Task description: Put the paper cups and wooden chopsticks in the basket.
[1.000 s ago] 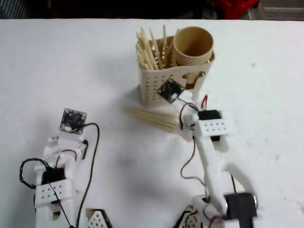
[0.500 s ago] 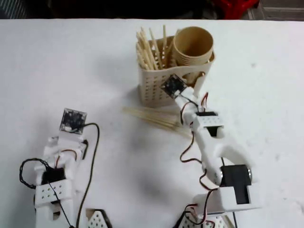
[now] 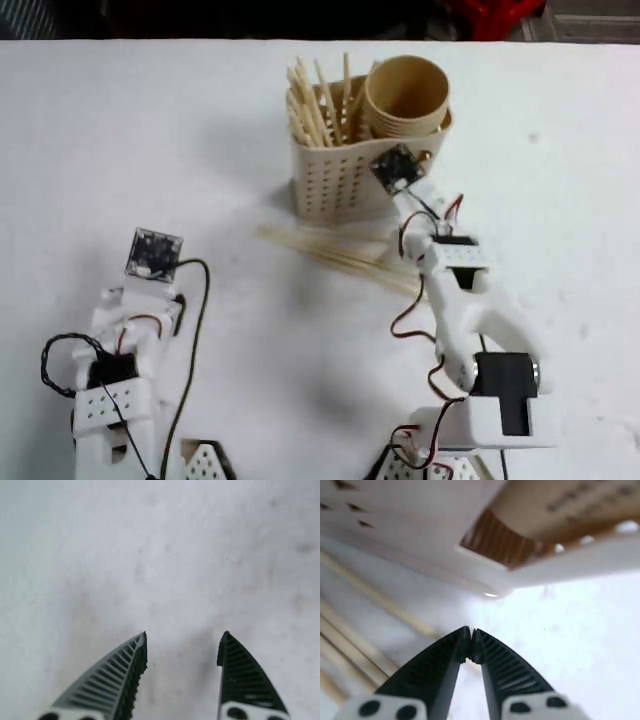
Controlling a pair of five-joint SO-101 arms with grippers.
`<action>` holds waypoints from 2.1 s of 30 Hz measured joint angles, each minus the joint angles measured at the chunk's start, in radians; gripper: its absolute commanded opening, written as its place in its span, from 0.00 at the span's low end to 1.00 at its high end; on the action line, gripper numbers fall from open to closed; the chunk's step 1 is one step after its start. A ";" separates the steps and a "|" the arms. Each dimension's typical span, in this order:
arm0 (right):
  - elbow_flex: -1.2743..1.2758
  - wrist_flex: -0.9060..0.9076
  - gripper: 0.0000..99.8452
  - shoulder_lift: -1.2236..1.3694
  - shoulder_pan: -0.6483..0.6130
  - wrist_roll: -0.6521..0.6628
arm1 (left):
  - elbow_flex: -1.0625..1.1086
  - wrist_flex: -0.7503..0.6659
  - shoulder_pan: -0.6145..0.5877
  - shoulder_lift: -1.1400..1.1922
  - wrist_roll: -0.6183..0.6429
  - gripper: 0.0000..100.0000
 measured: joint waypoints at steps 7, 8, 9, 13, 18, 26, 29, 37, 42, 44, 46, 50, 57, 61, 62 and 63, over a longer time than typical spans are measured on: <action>0.000 -0.014 0.02 0.000 0.003 -0.031 | 0.000 0.000 0.000 0.000 0.000 0.23; 0.000 -0.026 0.02 0.018 0.003 -0.031 | 0.000 0.000 0.000 0.000 0.000 0.23; -0.002 -0.037 0.02 0.040 -0.002 -0.028 | 0.000 0.000 0.000 0.000 0.000 0.23; -0.009 -0.018 0.02 0.075 -0.020 0.068 | 0.000 0.000 0.000 0.000 0.000 0.23; 0.021 0.095 0.02 0.002 -0.061 0.138 | 0.000 0.000 0.000 0.000 0.000 0.23; 0.265 0.138 0.02 -0.272 -0.215 0.215 | 0.000 0.000 0.000 0.000 0.000 0.23; 0.304 0.226 0.02 -0.381 -0.290 0.213 | 0.000 0.000 0.000 0.000 0.000 0.23; 0.310 0.411 0.02 -0.605 -0.423 0.133 | 0.000 0.000 0.000 0.000 0.000 0.23; 0.259 0.420 0.09 -0.614 -0.407 0.118 | 0.000 0.000 0.000 0.000 0.000 0.23; 0.207 0.420 0.08 -0.563 -0.367 0.118 | 0.000 0.000 0.000 0.000 0.000 0.23; 0.158 0.416 0.05 -0.491 -0.327 0.104 | 0.000 0.000 0.000 0.000 0.000 0.23; 0.117 0.311 0.02 -0.331 -0.245 0.032 | 0.000 0.000 0.000 0.000 0.000 0.23; 0.109 0.147 0.02 -0.135 -0.186 0.011 | 0.000 0.000 0.000 0.000 0.000 0.23; 0.101 0.132 0.02 -0.075 -0.178 0.011 | 0.000 0.000 0.000 0.000 0.000 0.23; 0.098 0.130 0.02 -0.071 -0.178 0.011 | 0.000 0.000 0.000 0.000 0.000 0.23; 0.098 0.132 0.02 -0.071 -0.176 0.011 | 0.000 0.000 0.000 0.000 0.000 0.23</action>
